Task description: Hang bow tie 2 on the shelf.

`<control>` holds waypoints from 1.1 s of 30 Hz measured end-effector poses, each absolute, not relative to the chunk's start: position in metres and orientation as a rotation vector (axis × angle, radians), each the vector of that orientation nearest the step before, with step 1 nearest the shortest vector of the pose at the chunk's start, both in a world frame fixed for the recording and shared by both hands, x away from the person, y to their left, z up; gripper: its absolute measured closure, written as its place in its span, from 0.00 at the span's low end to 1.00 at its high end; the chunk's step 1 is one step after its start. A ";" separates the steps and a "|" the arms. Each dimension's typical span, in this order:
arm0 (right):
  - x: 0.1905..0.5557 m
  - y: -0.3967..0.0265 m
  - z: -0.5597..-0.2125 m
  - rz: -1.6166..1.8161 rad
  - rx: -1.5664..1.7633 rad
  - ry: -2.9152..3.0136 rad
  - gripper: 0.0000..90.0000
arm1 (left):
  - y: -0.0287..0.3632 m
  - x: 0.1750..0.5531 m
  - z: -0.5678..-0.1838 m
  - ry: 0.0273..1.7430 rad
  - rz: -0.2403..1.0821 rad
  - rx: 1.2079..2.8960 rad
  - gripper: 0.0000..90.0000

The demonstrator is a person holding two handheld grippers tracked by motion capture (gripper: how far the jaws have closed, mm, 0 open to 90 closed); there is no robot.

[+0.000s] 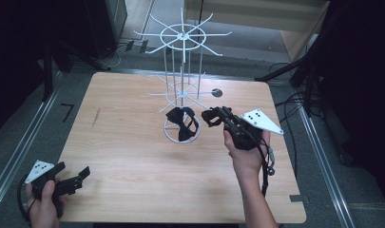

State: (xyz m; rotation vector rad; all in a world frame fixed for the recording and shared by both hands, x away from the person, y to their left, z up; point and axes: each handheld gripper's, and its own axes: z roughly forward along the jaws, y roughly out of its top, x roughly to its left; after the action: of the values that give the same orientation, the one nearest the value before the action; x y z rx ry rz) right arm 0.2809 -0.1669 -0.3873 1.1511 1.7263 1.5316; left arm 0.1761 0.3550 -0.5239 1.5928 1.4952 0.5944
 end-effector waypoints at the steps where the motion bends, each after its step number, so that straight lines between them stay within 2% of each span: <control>1: 0.281 -0.166 -0.386 1.529 1.150 1.725 0.93 | 0.355 0.176 -0.524 1.496 0.595 1.592 0.00; 33: 0.304 -0.152 -0.360 1.529 1.118 1.744 0.93 | 0.355 0.176 -0.524 1.491 0.591 1.598 0.00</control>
State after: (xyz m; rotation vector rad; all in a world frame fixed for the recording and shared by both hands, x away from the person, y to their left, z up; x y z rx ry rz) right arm 0.3039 -0.1524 -0.3597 1.1176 1.7444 1.5289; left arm 0.1761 0.3546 -0.5238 1.5981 1.4909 0.5908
